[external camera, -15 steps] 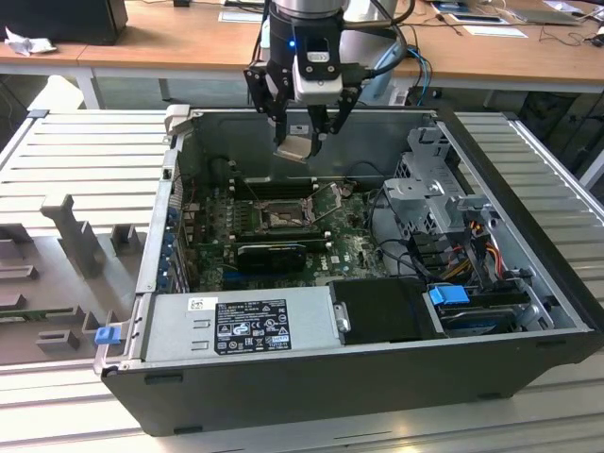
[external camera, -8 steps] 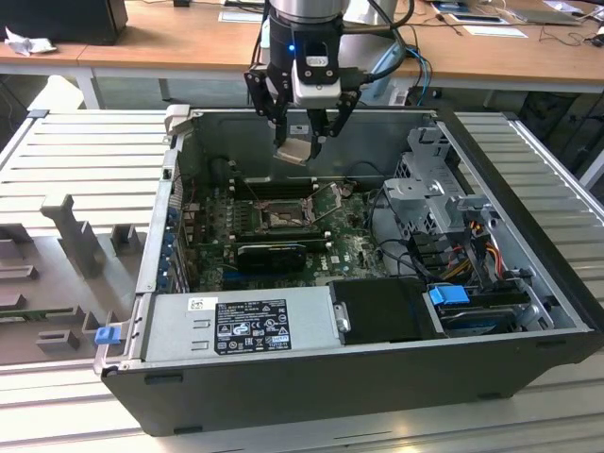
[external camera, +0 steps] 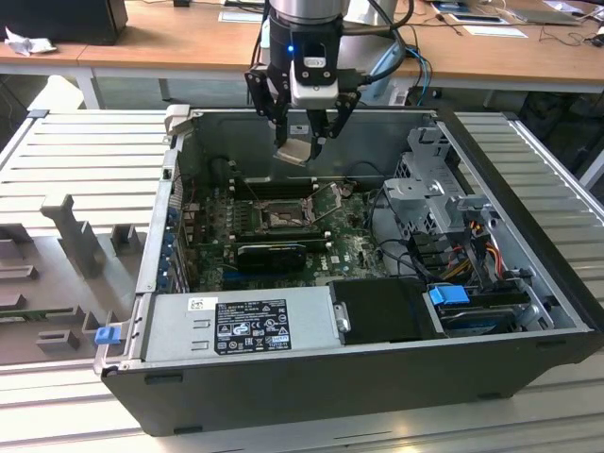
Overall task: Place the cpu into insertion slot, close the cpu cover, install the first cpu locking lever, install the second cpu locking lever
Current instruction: 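Place the cpu into insertion slot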
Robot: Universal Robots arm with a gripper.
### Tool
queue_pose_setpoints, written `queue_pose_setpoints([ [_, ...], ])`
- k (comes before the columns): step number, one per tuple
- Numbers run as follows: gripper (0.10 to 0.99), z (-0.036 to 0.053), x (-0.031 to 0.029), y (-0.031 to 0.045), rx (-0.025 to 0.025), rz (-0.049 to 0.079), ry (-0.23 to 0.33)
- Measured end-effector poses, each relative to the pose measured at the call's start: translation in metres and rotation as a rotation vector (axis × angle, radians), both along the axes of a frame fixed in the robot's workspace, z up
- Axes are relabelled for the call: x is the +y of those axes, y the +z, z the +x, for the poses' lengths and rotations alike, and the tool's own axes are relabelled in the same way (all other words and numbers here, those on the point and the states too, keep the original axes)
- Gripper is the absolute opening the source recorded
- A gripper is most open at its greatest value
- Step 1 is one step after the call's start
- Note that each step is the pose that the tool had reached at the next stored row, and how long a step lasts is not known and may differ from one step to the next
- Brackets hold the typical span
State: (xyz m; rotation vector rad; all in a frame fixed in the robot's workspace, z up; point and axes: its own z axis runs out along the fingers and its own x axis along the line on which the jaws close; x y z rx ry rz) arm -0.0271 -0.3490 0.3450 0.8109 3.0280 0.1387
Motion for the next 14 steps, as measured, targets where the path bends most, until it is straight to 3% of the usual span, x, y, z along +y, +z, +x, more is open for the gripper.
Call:
queue_pose_setpoints([
  [14,0.529,0.0000,0.0000,-0.0016,0.0000,0.000,-0.035],
])
